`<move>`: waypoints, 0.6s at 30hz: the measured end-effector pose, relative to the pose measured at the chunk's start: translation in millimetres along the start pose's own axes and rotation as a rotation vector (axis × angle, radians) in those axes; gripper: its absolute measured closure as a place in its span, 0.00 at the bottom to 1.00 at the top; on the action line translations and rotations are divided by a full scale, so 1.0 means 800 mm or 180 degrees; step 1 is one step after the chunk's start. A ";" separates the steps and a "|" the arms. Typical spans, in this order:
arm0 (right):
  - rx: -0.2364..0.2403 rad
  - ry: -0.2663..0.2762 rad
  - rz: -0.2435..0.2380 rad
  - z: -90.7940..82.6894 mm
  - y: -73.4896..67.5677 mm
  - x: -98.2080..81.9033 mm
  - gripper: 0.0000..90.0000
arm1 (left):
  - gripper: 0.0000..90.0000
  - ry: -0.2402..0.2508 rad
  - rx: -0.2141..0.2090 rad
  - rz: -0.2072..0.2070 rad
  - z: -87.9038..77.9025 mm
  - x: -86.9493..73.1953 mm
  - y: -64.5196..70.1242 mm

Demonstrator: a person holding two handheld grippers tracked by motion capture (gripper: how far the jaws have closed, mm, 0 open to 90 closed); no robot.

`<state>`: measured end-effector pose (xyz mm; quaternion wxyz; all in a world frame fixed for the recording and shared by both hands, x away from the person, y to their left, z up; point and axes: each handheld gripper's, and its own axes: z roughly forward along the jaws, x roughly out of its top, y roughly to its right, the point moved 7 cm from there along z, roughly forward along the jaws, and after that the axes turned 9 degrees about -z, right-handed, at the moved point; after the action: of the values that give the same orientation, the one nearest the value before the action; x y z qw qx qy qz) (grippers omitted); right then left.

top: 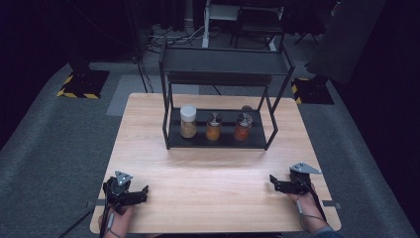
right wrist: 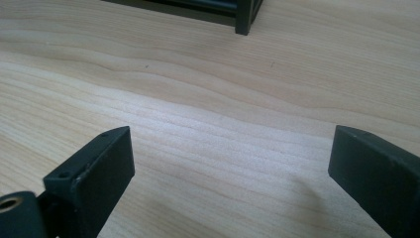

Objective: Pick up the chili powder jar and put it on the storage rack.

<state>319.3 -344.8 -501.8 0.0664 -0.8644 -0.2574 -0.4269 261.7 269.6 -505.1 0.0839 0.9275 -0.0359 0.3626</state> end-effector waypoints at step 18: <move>0.0079 -0.0281 -0.0148 0.004 0.001 0.002 0.02 | 0.00 -0.0015 -0.0004 0.0018 -0.001 0.000 0.000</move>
<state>322.6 -343.9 -502.4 0.0558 -0.8752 -0.2853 -0.3866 261.3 269.9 -504.7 0.0834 0.9281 -0.0390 0.3607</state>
